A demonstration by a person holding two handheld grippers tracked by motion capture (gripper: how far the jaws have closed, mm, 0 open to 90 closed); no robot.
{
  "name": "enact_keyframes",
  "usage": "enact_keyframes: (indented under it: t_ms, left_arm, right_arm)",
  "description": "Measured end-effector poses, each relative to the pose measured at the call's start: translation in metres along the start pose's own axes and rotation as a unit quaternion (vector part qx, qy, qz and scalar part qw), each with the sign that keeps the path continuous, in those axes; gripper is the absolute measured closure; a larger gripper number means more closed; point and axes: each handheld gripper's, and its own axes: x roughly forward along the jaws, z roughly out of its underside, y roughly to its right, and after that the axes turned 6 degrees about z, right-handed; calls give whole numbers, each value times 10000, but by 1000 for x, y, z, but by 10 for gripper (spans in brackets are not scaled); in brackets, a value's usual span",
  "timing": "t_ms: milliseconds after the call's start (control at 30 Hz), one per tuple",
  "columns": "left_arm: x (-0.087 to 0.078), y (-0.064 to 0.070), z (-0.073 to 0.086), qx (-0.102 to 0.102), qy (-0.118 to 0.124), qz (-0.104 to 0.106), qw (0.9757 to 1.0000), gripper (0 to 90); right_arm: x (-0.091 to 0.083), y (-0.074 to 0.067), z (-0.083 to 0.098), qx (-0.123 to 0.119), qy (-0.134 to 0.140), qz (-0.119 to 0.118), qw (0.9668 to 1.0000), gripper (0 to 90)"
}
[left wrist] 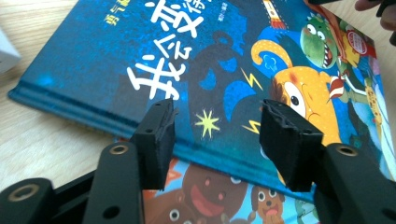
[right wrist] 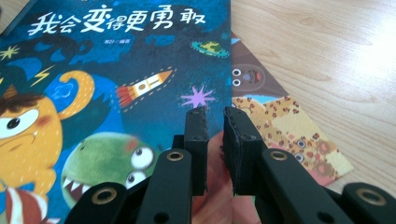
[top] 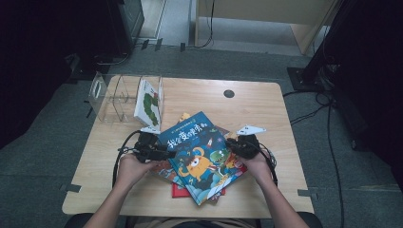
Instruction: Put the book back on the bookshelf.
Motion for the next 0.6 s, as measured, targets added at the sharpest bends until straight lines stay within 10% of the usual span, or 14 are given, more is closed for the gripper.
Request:
enact_keyframes:
  t_ms: [600]
  left_arm:
    - [11,-11,-23,462,72,76,9989,412]
  right_arm:
    - [-16,-5,15,149,-79,-12,9999,900]
